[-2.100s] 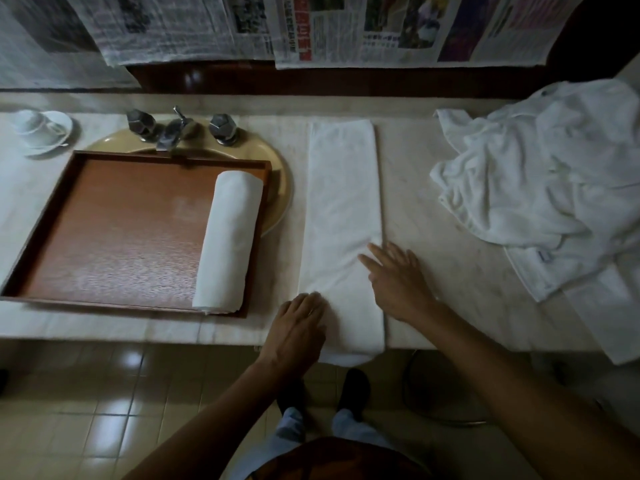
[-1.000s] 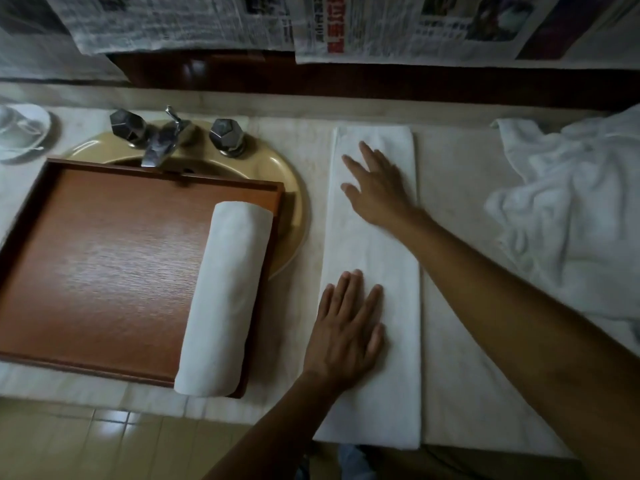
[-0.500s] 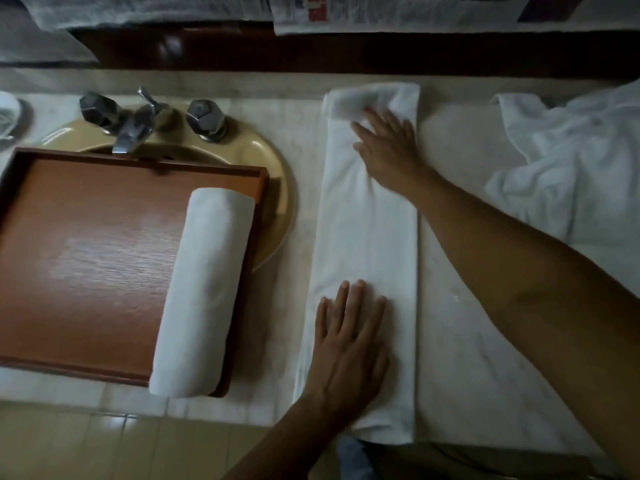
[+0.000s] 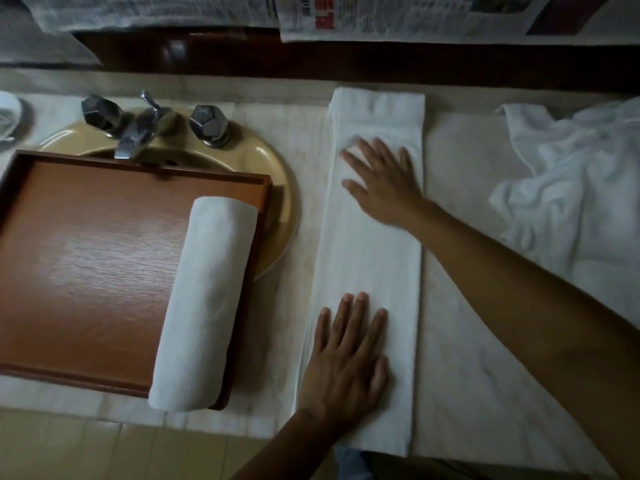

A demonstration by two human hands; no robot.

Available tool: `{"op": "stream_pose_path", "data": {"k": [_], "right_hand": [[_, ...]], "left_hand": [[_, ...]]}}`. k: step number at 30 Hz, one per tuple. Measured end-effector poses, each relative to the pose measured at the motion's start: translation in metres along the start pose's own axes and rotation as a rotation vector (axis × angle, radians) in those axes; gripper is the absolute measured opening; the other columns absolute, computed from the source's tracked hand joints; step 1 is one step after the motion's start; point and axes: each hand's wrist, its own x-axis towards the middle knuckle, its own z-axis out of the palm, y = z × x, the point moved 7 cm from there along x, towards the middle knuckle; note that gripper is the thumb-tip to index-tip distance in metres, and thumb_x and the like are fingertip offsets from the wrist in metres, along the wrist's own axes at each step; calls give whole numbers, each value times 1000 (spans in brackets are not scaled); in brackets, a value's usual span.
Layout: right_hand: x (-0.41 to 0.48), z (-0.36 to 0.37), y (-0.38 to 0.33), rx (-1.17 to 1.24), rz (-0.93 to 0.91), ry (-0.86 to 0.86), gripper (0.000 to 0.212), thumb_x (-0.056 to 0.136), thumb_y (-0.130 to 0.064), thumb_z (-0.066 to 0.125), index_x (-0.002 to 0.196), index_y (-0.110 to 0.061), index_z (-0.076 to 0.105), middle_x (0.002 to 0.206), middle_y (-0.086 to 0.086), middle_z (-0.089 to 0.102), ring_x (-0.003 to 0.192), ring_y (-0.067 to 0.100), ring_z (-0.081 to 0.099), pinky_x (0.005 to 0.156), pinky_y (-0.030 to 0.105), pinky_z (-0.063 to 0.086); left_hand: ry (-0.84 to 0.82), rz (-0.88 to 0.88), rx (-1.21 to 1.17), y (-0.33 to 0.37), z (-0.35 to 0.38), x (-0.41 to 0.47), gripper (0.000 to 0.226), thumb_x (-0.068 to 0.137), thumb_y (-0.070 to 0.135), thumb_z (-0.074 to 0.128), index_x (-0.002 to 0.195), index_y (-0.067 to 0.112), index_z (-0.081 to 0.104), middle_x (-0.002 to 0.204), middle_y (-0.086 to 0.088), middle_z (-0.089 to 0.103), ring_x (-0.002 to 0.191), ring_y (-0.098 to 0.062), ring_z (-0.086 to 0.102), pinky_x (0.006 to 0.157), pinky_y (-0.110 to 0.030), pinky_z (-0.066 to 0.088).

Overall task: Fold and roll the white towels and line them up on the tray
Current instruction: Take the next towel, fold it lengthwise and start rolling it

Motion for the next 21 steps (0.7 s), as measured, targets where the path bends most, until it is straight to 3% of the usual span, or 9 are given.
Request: {"op": "stream_pose_path", "data": {"k": [3,7,11,14,17,21], "right_hand": [[42,-9,12,40,59,-15,65,101,-65,16,161,-40,16,172,-8,8,158,20,5,123,63,4],[31,-10,1,157,175,-63,63,106,-53,31,163,-34,14,173,-4,4,159,25,-1,124,61,2],[-84,-12,-16,417,256,133,60,104,-33,47,161,-27,29,171,1,18,158,25,11,124,57,15],[-205,4,-21,464,435,254,61,97,-31,43,156,-23,40,166,4,32,155,28,22,120,61,23],[-289,35,-39,309,549,181,62,98,-39,37,158,-26,36,168,4,26,157,28,16,121,65,15],[-321,59,-55,39,447,123,59,105,-48,34,161,-27,33,168,7,27,156,33,20,122,65,6]], "left_hand": [[11,-6,2,-2,0,3,73,105,50,41,166,28,9,174,-5,0,160,-26,-3,126,-54,7],[10,-5,-9,-3,0,3,74,105,51,41,166,29,7,174,-4,-4,160,-25,-6,128,-52,1],[-18,9,-14,-3,0,3,70,106,53,31,166,30,2,173,-3,-10,159,-23,-14,127,-52,-3],[5,20,-17,-2,-3,2,67,106,49,26,166,27,6,173,-5,-7,159,-23,-12,127,-52,-1],[22,20,-28,-3,-2,2,67,107,44,24,166,21,6,173,-5,-5,160,-22,-11,128,-51,1],[21,24,-65,-5,2,2,66,106,43,20,166,16,8,173,-6,-4,160,-21,-9,128,-54,6]]}}
